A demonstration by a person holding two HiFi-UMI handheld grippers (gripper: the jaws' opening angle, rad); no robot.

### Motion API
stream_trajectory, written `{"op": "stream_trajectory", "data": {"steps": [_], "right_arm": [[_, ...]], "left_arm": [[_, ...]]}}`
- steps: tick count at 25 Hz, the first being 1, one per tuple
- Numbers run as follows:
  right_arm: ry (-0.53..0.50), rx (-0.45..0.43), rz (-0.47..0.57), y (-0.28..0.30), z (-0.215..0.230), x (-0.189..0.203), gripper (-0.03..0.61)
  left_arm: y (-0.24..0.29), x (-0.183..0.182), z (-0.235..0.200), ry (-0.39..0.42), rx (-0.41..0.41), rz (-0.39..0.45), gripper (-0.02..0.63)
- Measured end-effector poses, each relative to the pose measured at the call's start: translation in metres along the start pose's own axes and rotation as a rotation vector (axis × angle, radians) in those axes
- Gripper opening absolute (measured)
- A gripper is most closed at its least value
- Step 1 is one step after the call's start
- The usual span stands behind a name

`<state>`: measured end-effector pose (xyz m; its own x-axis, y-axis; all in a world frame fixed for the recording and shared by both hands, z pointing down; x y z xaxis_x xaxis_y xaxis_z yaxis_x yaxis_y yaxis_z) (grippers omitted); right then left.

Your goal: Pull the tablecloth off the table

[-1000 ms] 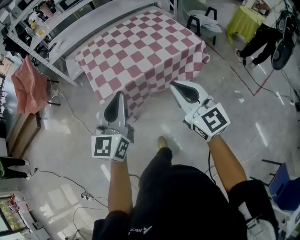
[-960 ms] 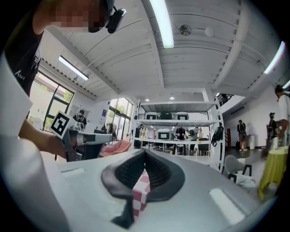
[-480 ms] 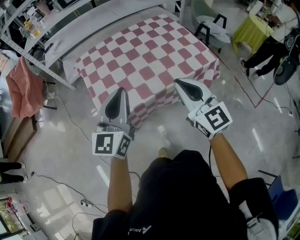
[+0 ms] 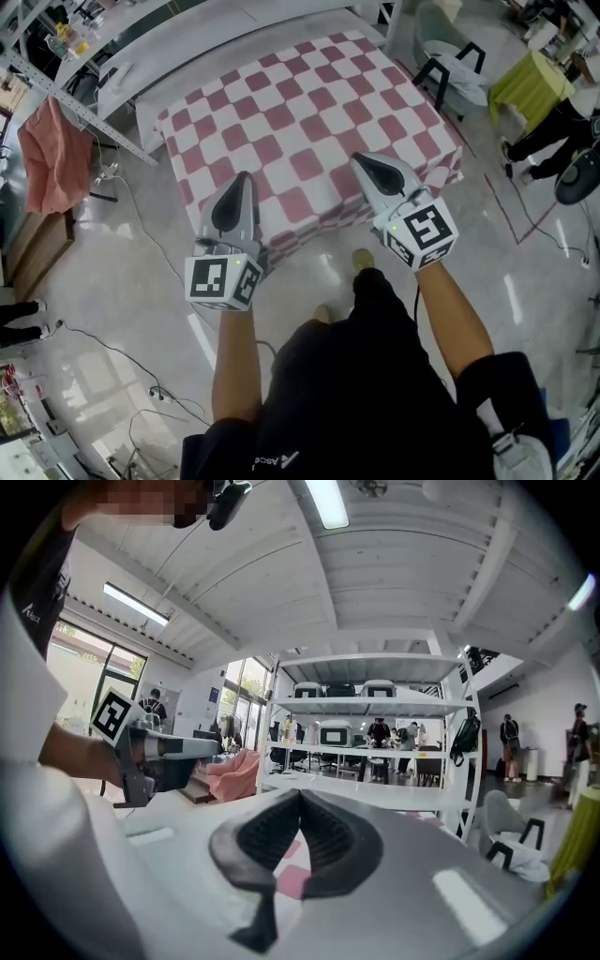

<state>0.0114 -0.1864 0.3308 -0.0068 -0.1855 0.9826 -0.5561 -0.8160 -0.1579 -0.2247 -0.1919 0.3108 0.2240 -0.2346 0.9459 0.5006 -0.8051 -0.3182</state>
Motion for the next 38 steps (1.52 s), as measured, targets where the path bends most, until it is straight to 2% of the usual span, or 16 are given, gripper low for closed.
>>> {"op": "stream_trajectory", "data": {"steps": [9, 12, 16, 22, 23, 24, 26, 33, 38], "right_arm": [[0.052, -0.056, -0.023, 0.066, 0.116, 0.042, 0.002], [0.082, -0.085, -0.047, 0.089, 0.150, 0.063, 0.002], [0.106, -0.125, -0.111, 0.120, 0.191, 0.095, 0.002], [0.139, -0.131, -0.208, 0.149, 0.218, 0.130, 0.003], [0.151, -0.126, -0.229, 0.153, 0.220, 0.137, 0.011], [0.165, -0.121, -0.255, 0.157, 0.222, 0.144, 0.101], [0.182, -0.105, -0.312, 0.164, 0.223, 0.159, 0.146], [0.182, -0.027, -0.486, 0.176, 0.239, 0.207, 0.244], [0.178, 0.015, -0.592, 0.184, 0.253, 0.235, 0.301]], "left_arm": [[0.092, 0.045, -0.015, 0.042, -0.158, -0.068, 0.011], [0.119, 0.064, -0.021, 0.054, -0.239, -0.107, 0.011], [0.156, 0.097, -0.034, 0.038, -0.334, -0.166, 0.011], [0.172, 0.132, -0.060, -0.014, -0.442, -0.264, 0.014], [0.173, 0.137, -0.066, -0.022, -0.455, -0.281, 0.015], [0.173, 0.142, -0.072, -0.027, -0.467, -0.300, 0.018], [0.172, 0.154, -0.086, -0.038, -0.488, -0.343, 0.092], [0.166, 0.199, -0.122, -0.077, -0.525, -0.520, 0.200], [0.159, 0.231, -0.139, -0.087, -0.553, -0.661, 0.242]]}}
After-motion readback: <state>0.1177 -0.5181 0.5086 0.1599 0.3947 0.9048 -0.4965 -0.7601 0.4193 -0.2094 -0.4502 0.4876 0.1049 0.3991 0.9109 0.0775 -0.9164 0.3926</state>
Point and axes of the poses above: the fingertips, and each gripper's own axes: y forward along the fingers, z to its right, x out of its underside, the point moved 6 cm from there along -y, backward along the fingers, and after that the axes turned 14 degrees about z, right-handed, at the moved point
